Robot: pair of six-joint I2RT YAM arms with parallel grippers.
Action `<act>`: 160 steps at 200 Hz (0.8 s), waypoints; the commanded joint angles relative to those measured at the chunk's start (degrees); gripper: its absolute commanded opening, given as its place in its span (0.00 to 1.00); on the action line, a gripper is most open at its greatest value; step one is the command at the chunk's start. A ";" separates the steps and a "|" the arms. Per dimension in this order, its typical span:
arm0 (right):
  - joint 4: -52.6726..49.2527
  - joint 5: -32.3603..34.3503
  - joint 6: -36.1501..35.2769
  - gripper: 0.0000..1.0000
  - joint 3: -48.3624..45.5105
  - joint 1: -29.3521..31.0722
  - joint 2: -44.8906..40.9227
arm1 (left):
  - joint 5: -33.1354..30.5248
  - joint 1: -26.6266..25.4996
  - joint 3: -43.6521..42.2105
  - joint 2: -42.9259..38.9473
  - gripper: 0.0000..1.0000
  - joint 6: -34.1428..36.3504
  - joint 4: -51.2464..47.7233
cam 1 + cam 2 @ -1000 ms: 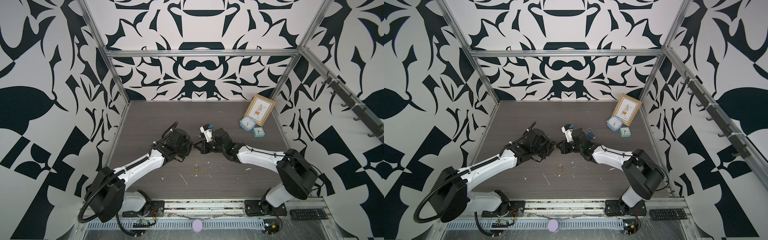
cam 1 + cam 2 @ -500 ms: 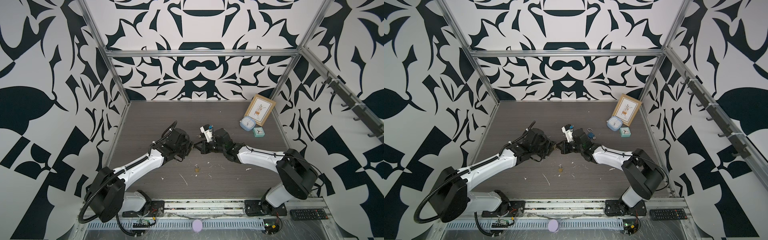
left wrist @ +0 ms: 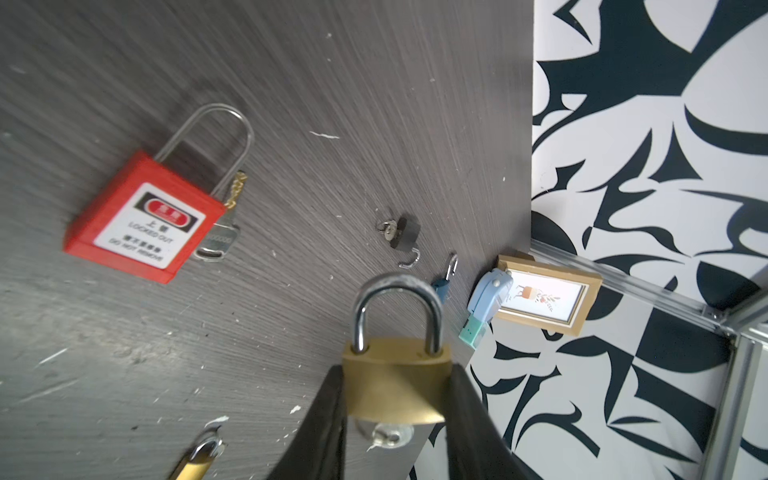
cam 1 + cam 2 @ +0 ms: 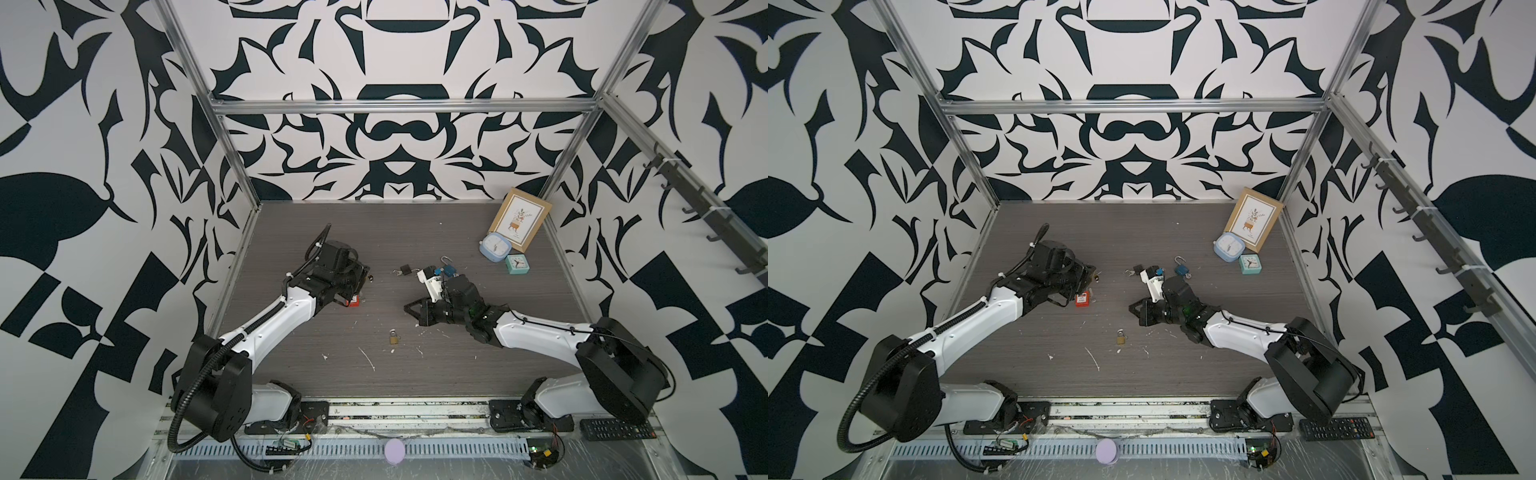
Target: Lock with the key
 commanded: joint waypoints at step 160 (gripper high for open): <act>20.63 3.26 2.67 0.31 5.76 0.99 2.78 | 2.76 -7.25 13.67 2.78 0.00 14.71 -17.12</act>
